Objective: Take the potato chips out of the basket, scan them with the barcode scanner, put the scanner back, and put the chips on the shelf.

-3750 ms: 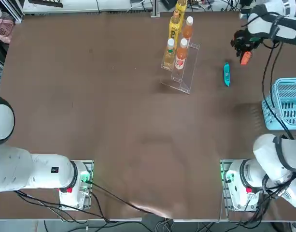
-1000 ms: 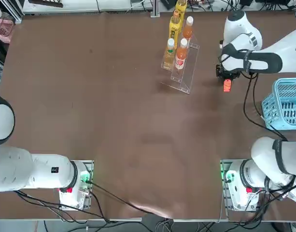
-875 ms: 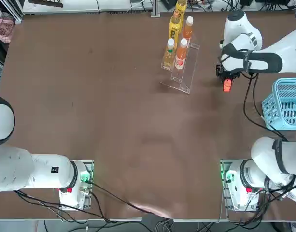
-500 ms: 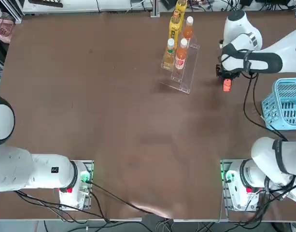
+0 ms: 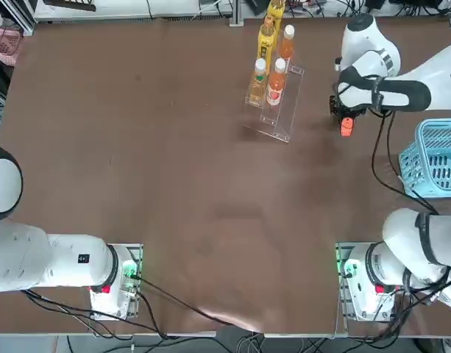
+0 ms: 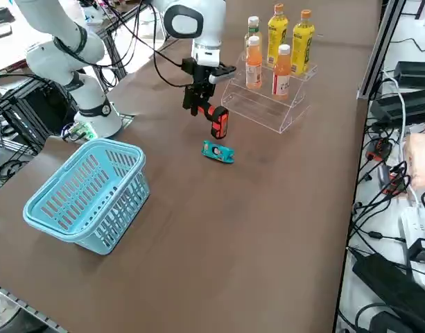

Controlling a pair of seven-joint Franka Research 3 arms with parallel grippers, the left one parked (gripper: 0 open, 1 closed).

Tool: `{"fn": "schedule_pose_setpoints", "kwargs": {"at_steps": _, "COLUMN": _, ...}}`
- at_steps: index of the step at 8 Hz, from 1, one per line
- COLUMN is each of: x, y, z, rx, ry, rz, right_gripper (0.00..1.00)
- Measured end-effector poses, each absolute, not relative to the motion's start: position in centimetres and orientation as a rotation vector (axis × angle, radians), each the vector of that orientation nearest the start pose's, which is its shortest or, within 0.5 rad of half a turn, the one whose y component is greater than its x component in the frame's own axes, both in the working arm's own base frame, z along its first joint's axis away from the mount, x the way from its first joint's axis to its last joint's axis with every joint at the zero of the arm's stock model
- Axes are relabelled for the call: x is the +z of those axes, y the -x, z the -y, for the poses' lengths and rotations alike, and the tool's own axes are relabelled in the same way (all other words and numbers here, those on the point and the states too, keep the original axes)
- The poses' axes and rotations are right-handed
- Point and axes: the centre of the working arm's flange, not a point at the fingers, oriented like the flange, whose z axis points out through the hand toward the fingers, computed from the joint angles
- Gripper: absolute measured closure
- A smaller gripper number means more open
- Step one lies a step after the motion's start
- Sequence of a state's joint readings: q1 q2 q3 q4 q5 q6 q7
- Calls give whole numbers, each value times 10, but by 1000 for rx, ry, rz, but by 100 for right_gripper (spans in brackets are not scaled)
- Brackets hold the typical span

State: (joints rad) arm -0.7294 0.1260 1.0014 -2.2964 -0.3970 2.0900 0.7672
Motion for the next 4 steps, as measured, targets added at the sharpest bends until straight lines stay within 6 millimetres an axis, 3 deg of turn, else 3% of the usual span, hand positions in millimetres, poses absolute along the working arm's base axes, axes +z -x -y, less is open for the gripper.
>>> {"fn": "schedule_pose_setpoints", "kwargs": {"at_steps": 2, "x": 303, "y": -481, "z": -114, "rx": 194, "ry": 3415, "rz": -413, "right_gripper": 63}}
{"fn": "schedule_pose_setpoints", "kwargs": {"at_steps": 4, "x": 326, "y": -501, "z": -103, "rx": 159, "ry": 3413, "rz": -358, "right_gripper": 63}}
